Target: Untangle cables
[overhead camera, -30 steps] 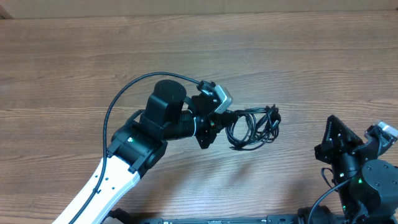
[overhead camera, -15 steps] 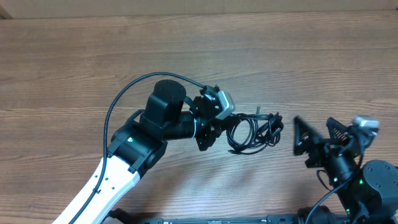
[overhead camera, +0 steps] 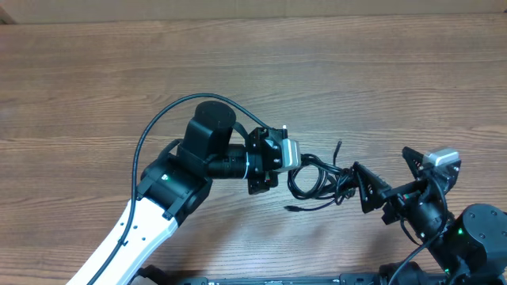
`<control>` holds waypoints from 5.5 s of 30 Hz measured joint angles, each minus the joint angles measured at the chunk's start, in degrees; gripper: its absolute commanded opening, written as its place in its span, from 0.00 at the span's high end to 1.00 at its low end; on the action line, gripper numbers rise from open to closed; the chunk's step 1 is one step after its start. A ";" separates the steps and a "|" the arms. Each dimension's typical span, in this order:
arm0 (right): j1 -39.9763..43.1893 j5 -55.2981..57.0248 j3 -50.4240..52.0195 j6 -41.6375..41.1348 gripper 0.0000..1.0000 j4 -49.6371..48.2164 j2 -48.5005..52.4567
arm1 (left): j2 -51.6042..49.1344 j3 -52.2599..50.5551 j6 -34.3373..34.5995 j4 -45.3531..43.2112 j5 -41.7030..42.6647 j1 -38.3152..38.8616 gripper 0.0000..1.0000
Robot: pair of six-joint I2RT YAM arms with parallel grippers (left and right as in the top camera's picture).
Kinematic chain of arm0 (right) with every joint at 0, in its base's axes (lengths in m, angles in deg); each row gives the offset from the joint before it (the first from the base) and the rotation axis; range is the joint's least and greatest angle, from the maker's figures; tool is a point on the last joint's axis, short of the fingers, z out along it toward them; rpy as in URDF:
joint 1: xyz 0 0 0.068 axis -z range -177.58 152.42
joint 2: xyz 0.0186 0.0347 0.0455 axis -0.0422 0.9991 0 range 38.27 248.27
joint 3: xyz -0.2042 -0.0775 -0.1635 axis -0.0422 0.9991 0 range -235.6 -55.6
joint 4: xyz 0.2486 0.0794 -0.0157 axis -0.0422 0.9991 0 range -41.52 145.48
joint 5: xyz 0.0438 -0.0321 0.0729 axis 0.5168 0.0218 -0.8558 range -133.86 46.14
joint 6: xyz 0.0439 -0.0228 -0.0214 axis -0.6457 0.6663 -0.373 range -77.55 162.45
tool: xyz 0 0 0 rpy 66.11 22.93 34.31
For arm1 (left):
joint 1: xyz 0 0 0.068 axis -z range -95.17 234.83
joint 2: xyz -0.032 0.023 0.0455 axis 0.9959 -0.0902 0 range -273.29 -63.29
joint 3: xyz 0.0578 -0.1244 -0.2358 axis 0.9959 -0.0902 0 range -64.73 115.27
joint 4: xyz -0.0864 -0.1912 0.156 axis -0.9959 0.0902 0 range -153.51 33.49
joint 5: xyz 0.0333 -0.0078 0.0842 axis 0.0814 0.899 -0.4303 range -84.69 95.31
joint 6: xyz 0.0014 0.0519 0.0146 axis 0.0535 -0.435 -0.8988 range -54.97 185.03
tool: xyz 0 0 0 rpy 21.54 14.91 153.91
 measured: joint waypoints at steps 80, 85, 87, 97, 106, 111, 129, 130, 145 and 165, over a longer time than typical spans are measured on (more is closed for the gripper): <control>0.02 -17.55 0.00 16.06 0.00 1.60 0.00 | 0.00 -0.02 -13.07 -4.92 5.16 -3.21 0.96; 0.02 -17.33 0.00 16.06 0.00 2.93 0.00 | 0.00 0.00 -10.91 -5.01 2.78 -3.21 0.96; 0.00 -17.16 0.00 16.02 0.00 3.32 0.00 | 0.00 -0.02 -9.62 -5.07 1.77 -3.21 0.96; 0.02 -13.16 0.00 12.50 0.00 4.55 0.00 | 0.00 -0.02 7.80 -11.10 -8.26 -3.19 0.96; 0.02 0.11 0.00 -8.11 0.00 1.88 0.00 | 0.00 -0.02 27.39 -17.73 -12.26 -2.54 0.96; 0.00 2.97 0.00 -22.62 0.00 0.17 0.00 | 0.00 -0.02 34.64 -19.58 -12.98 -0.48 0.96; 0.00 -1.53 0.00 -38.62 0.00 -1.51 0.00 | -0.02 -0.02 40.85 -23.28 -21.49 3.61 0.96; 0.02 -1.64 0.00 -38.77 0.00 -1.51 0.00 | -0.02 -0.02 40.85 -23.32 -21.77 3.82 0.96; 0.00 1.18 0.00 -35.80 0.00 -2.08 0.00 | -0.02 -0.02 40.87 -23.67 -22.75 7.98 0.96; 0.00 12.09 0.00 -34.75 0.00 2.84 1.33 | -0.24 -0.02 40.76 -24.04 -22.45 8.07 0.96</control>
